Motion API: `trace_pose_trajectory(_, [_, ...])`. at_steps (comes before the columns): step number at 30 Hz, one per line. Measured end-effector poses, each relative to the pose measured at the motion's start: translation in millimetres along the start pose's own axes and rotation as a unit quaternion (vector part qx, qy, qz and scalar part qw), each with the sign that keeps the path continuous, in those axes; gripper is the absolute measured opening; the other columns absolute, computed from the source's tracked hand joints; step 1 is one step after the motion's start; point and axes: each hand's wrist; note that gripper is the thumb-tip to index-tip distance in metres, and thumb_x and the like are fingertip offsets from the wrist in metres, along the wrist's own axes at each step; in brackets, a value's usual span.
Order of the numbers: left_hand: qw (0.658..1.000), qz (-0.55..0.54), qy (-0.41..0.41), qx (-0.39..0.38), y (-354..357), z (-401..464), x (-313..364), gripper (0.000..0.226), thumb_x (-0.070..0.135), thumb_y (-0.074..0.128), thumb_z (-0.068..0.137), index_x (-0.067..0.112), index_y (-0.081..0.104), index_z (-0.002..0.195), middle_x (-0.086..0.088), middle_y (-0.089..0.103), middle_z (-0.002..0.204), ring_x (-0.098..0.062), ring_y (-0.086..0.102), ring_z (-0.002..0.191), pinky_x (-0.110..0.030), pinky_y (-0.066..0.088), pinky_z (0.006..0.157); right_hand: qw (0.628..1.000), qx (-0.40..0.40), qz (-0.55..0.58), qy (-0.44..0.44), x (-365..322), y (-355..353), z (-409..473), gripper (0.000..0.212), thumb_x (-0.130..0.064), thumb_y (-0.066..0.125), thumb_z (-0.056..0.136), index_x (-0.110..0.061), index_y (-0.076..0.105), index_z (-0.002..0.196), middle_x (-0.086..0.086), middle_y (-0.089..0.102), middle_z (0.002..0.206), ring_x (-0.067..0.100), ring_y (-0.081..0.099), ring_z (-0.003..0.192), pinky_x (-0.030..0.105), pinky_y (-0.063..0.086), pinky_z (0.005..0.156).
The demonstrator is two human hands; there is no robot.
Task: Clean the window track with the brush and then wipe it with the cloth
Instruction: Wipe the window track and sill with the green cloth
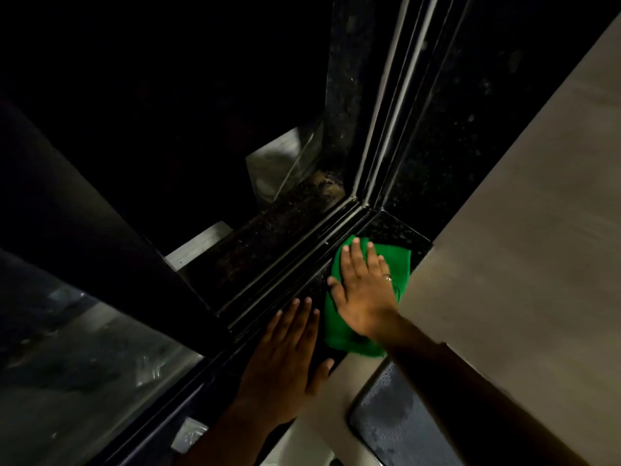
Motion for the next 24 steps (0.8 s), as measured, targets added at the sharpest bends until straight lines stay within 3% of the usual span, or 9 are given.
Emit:
trace_pose_trajectory(4, [1.000,-0.009,-0.007,-0.001,-2,-1,-1,0.072,0.053,0.038,0.095,0.005,0.031,0.149,-0.013,0.022,0.159,-0.030,0.017,0.147,-0.044,0.018,0.114,0.991,-0.029,-0.003,-0.131,46,-15,-3,0.067,-0.053,0.014,0.092,-0.028,0.006,0.153,-0.002,-0.008,0.162,0.026,-0.017,0.147,0.050,0.003,0.121])
trace_pose_trajectory(8, [0.999,-0.031,-0.010,-0.020,1,0,-1,0.073,0.054,0.036,0.095,0.006,0.027,0.150,-0.012,0.018,0.160,-0.029,0.014,0.149,-0.045,0.017,0.115,0.999,-0.004,-0.028,0.040,50,-18,27,0.067,-0.056,0.016,0.092,-0.032,0.001,0.153,0.003,-0.011,0.163,0.033,-0.013,0.148,0.051,0.000,0.120])
trace_pose_trajectory(12, [0.995,-0.098,-0.026,-0.003,-3,-2,-1,0.072,0.060,0.012,0.094,0.021,-0.001,0.153,-0.001,-0.009,0.161,-0.020,-0.002,0.150,-0.035,0.002,0.122,0.989,0.007,0.014,0.147,-5,-8,20,0.070,-0.053,0.011,0.094,-0.020,-0.003,0.153,0.011,-0.011,0.163,0.039,-0.011,0.147,0.054,0.000,0.118])
trace_pose_trajectory(14, [0.949,-0.286,-0.119,0.055,-18,1,5,0.066,0.067,0.013,0.090,0.042,0.000,0.150,0.008,0.008,0.161,-0.009,0.019,0.145,-0.028,0.023,0.115,0.992,-0.005,0.038,0.123,-33,-4,2,0.071,-0.053,0.010,0.094,-0.015,-0.006,0.152,0.011,-0.014,0.162,0.039,-0.015,0.147,0.053,-0.003,0.117])
trace_pose_trajectory(16, [0.896,-0.386,-0.170,0.137,-35,10,14,0.059,0.075,0.018,0.086,0.061,0.006,0.142,0.020,0.025,0.149,0.005,0.029,0.131,-0.021,0.032,0.103,0.993,-0.028,0.090,0.070,-46,-5,-11,0.070,-0.052,0.015,0.097,-0.015,-0.003,0.153,0.008,-0.013,0.162,0.036,-0.015,0.147,0.050,-0.005,0.118])
trace_pose_trajectory(18, [0.887,-0.392,-0.166,0.180,-41,23,29,0.062,0.069,0.026,0.088,0.050,0.016,0.146,0.017,0.029,0.146,0.004,0.029,0.132,-0.022,0.030,0.106,0.977,-0.031,0.210,0.029,-32,-18,-19,0.062,-0.044,0.027,0.101,-0.017,0.012,0.153,0.005,-0.004,0.163,0.032,-0.007,0.149,0.043,0.000,0.120])
trace_pose_trajectory(20, [0.909,-0.346,-0.124,0.195,-36,38,42,0.066,0.053,0.036,0.092,0.020,0.031,0.149,0.000,0.032,0.153,-0.016,0.031,0.141,-0.035,0.028,0.113,0.959,0.054,0.279,0.013,1,-34,-19,0.052,-0.032,0.037,0.102,-0.015,0.028,0.150,0.009,0.009,0.162,0.030,0.004,0.150,0.034,0.004,0.118])
trace_pose_trajectory(22, [0.949,-0.259,-0.074,0.163,-25,58,54,0.063,0.040,0.044,0.093,0.000,0.041,0.142,-0.019,0.036,0.151,-0.037,0.031,0.141,-0.051,0.029,0.113,0.975,0.098,0.202,-0.004,47,-46,-7,0.051,-0.029,0.039,0.102,-0.013,0.032,0.149,0.013,0.014,0.161,0.032,0.007,0.149,0.033,0.006,0.118])
trace_pose_trajectory(24, [0.983,-0.145,-0.047,0.099,-13,76,58,0.066,0.047,0.041,0.091,0.000,0.050,0.137,-0.024,0.041,0.147,-0.044,0.035,0.137,-0.059,0.032,0.109,0.994,0.057,0.089,-0.021,83,-50,10,0.053,-0.035,0.035,0.102,-0.015,0.027,0.151,0.012,0.012,0.162,0.032,0.005,0.150,0.039,0.010,0.121])
Point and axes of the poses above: each hand's wrist, its own z-axis towards the middle knuckle, its own y-axis out of the palm, x = y × z
